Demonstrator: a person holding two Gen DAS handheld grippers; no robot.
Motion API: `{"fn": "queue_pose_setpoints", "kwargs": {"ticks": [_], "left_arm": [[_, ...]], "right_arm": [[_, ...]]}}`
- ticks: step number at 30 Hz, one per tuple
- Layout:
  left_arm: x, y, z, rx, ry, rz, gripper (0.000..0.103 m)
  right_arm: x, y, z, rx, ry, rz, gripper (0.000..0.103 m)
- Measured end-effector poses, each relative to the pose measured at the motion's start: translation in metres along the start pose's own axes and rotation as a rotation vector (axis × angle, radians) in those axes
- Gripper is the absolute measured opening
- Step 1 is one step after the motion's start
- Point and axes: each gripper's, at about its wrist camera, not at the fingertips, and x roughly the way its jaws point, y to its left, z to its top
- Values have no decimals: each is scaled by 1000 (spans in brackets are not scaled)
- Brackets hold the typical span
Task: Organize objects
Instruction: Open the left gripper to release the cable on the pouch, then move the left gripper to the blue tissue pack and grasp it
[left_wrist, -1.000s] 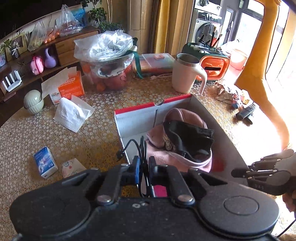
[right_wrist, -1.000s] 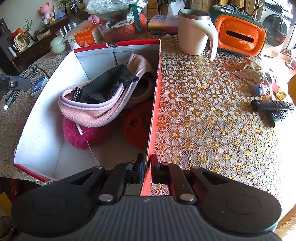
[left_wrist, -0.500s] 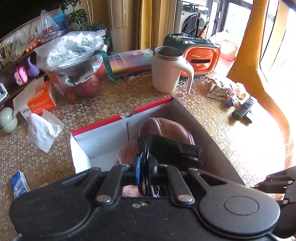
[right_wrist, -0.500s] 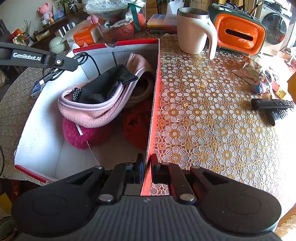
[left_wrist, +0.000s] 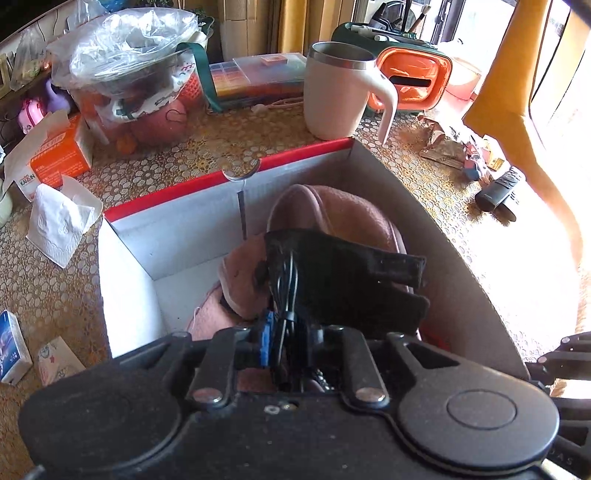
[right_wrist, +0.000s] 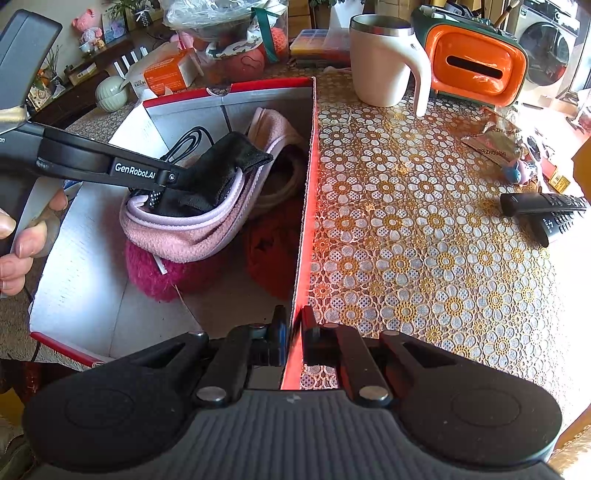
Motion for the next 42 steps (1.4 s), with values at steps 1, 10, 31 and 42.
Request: {"fn": "queue_pose_setpoints", "kwargs": {"ticks": [1, 10, 31, 42], "left_arm": [[-1, 1, -1, -1, -2, 0, 21], [-22, 5, -11, 2, -39, -11, 46], [-128, 112, -44, -128, -216, 128, 100], [-96, 197, -54, -261, -172, 320, 102]], "right_arm": [[0, 0, 0, 1, 0, -1, 7], [1, 2, 1, 2, 5, -12, 6], [2, 4, 3, 8, 15, -21, 6], [2, 4, 4, 18, 26, -19, 6]]}}
